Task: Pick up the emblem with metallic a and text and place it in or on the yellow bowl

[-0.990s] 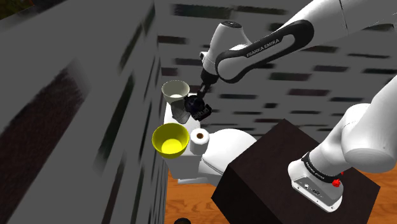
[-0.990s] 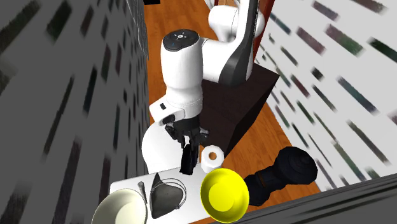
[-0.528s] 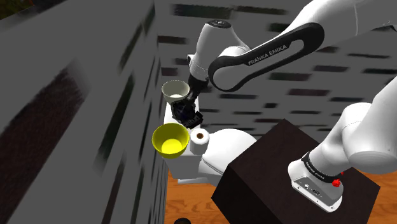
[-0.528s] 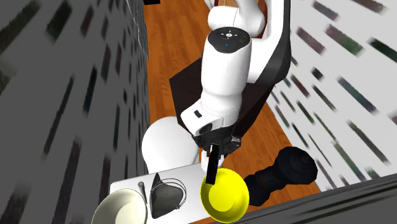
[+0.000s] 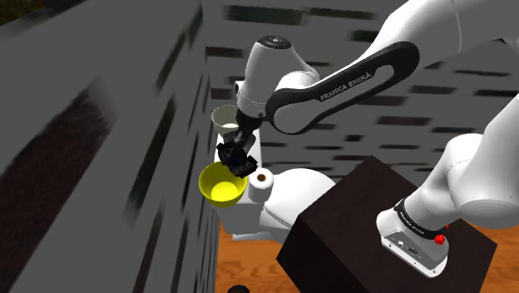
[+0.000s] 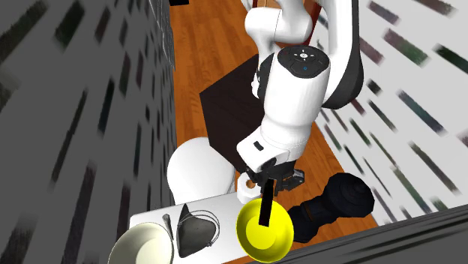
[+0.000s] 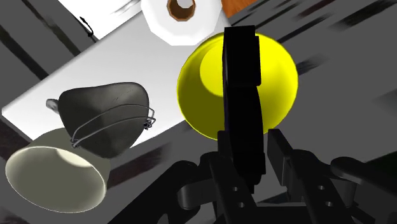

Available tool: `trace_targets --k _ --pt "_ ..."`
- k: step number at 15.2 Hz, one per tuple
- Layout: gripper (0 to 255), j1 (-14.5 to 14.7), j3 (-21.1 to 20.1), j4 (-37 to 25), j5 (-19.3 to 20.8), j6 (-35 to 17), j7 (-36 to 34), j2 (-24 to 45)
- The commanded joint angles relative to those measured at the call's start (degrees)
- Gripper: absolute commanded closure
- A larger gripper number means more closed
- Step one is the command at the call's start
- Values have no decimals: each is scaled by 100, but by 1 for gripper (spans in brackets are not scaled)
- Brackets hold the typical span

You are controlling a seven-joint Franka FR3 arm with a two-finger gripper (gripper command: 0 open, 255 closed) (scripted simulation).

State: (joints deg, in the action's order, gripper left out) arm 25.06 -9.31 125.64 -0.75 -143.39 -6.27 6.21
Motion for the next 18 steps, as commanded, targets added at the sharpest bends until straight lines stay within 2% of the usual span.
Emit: trace_targets --k 1,15,18 --pt "255 4 4 48 23 -151 -14 99" --pt "255 62 77 261 229 -1140 -138 883" --pt "255 69 86 266 243 -1199 -148 937"
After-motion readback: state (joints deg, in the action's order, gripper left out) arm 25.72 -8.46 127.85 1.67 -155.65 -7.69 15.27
